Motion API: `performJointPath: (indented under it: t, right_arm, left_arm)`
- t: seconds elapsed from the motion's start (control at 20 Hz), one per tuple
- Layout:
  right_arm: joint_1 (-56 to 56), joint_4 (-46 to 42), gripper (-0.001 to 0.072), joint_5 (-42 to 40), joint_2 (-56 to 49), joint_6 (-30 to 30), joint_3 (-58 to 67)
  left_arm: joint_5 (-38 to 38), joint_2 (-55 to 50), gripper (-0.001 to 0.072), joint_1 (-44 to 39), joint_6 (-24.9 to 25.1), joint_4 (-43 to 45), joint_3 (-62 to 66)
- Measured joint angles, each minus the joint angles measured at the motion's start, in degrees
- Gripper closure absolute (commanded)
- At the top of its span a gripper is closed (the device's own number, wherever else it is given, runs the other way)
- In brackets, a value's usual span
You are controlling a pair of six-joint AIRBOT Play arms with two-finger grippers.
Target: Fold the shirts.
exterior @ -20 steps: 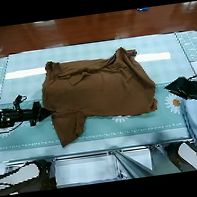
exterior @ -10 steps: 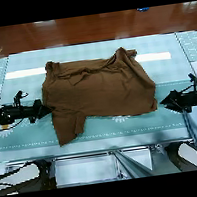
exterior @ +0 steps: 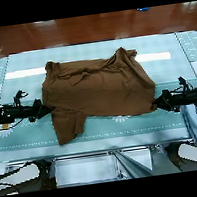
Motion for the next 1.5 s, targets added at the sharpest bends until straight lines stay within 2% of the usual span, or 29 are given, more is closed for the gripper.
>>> performJointPath:
  t: [0.05,0.25,0.4,0.75,1.0,1.3,1.5]
  right_arm:
    - [0.6,0.3,0.0683,-0.8,-0.6,-0.2,0.0]
    - [2.5,1.6,0.0683,-0.7,-1.4,-2.2,1.9]
    - [3.0,2.2,0.0684,2.3,1.2,-2.7,8.3]
    - [3.2,2.8,0.0683,10.0,9.5,1.7,43.3]
    - [3.2,2.3,0.0683,11.6,14.2,5.6,67.8]
    - [3.2,-2.6,0.0683,13.7,23.9,7.8,79.4]
    - [3.2,-7.5,0.0683,16.8,30.3,9.4,80.7]
  left_arm:
    - [0.0,0.0,0.0694,0.0,0.0,-0.1,0.0]
    - [-0.4,0.3,0.0694,0.0,0.0,-0.2,1.0]
    - [-2.3,2.1,0.0694,0.0,0.0,-2.6,4.9]
    - [-5.0,12.3,0.0694,0.0,-0.1,-16.7,26.9]
    - [-5.2,19.8,0.0694,0.1,-2.4,-19.7,47.8]
    - [-5.9,31.8,0.0694,1.3,-5.7,-11.8,61.9]
    - [-7.4,42.2,0.0694,1.4,-9.3,1.1,64.0]
